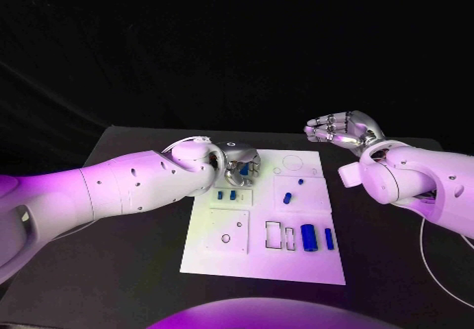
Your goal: Assemble the parts on the task board
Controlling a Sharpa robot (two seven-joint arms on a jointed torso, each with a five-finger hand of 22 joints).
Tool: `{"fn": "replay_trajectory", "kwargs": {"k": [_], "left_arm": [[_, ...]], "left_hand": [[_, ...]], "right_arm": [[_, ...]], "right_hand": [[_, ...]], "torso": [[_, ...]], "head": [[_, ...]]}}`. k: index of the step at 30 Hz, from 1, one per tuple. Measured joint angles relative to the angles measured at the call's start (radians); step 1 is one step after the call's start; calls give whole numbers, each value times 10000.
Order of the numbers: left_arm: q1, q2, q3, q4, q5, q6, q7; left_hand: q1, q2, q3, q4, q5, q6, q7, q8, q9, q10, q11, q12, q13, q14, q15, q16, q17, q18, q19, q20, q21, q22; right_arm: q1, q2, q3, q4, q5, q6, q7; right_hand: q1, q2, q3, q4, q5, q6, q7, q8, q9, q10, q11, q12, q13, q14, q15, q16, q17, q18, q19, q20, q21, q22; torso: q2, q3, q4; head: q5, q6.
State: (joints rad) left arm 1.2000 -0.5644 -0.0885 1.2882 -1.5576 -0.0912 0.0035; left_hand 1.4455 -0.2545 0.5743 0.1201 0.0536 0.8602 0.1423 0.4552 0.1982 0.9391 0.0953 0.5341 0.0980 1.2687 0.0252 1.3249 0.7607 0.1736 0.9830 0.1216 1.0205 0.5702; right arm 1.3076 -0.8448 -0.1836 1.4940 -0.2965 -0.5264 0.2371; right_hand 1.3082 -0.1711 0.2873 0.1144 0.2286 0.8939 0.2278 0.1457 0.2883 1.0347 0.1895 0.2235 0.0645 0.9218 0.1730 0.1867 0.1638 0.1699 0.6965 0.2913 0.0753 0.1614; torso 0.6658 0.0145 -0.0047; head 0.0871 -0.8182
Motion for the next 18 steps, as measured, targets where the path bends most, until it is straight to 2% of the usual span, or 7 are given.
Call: {"fn": "replay_trajectory", "kwargs": {"k": [11,18], "left_arm": [[0,242,-59,-349,0,456,-43],[8,332,-66,-463,2,605,-105]], "left_hand": [[-89,-89,55,-1,0,35,36,-62,-33,68,-5,-55,-58,36,-36,1,-1,-1,0,0,2,19],[-89,-89,250,-83,0,34,36,-217,-93,68,-5,-264,-150,35,-36,41,-57,-1,-1,0,64,64]], "right_arm": [[1,7,0,21,-7,1,0],[1,16,1,25,-10,1,0]], "right_hand": [[0,0,0,0,0,0,0,0,0,0,0,0,0,0,0,41,-10,-1,0,0,0,-2],[0,0,0,0,0,0,0,0,0,0,0,0,0,0,1,41,-10,-1,-1,0,0,-10]], "torso": [[-5,0,-2],[-1,-4,1]], "head": [[16,-9],[9,-15]]}}
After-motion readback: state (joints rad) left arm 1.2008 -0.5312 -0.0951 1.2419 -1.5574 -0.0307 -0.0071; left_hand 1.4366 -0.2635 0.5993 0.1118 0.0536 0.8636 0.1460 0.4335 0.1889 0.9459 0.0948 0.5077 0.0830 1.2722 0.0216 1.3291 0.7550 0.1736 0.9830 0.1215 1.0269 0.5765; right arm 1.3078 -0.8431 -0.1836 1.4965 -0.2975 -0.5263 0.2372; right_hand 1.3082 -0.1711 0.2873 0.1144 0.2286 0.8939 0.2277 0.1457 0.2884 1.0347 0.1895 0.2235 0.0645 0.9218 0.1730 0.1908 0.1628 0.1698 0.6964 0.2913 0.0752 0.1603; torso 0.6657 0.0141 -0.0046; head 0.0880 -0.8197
